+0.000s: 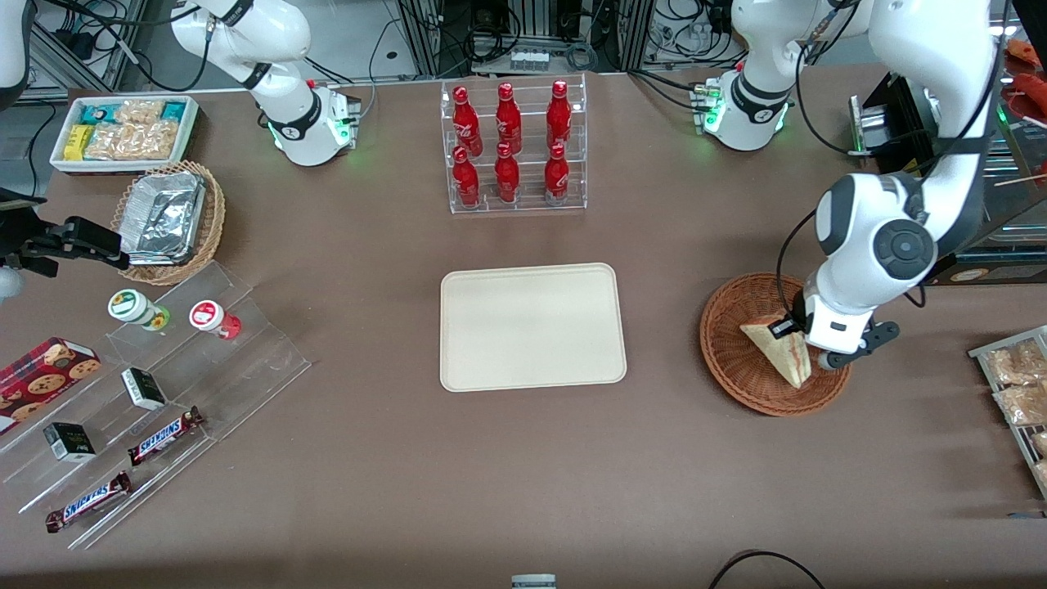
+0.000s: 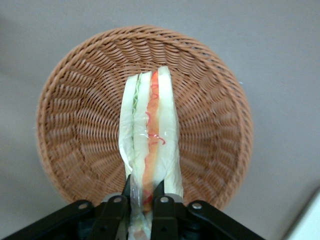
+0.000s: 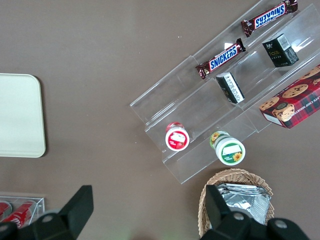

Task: Place sandwich from basket to tray
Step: 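Lift the sandwich and carry it with the left gripper over the beige tray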

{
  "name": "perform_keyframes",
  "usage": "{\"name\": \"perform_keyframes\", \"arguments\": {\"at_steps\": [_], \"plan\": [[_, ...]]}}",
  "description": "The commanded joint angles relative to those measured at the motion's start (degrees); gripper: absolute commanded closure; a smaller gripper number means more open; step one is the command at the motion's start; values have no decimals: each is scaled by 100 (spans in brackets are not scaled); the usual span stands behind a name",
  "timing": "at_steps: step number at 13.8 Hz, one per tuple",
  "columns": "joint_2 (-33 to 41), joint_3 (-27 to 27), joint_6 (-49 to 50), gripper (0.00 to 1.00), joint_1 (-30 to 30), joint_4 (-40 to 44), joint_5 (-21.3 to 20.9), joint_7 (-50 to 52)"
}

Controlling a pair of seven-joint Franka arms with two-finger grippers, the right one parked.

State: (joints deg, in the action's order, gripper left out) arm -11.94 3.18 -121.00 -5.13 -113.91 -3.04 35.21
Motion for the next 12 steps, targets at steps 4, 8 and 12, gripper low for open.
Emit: {"name": "perform_keyframes", "arguments": {"at_steps": [4,8,12], "plan": [[-168,-10,2132,100,-1076,2274,-56,127],[-388,-10,2160,100,-1833,2689,-4,188],[-1116,-2,2081,100,-2544,3199,23,434]]}}
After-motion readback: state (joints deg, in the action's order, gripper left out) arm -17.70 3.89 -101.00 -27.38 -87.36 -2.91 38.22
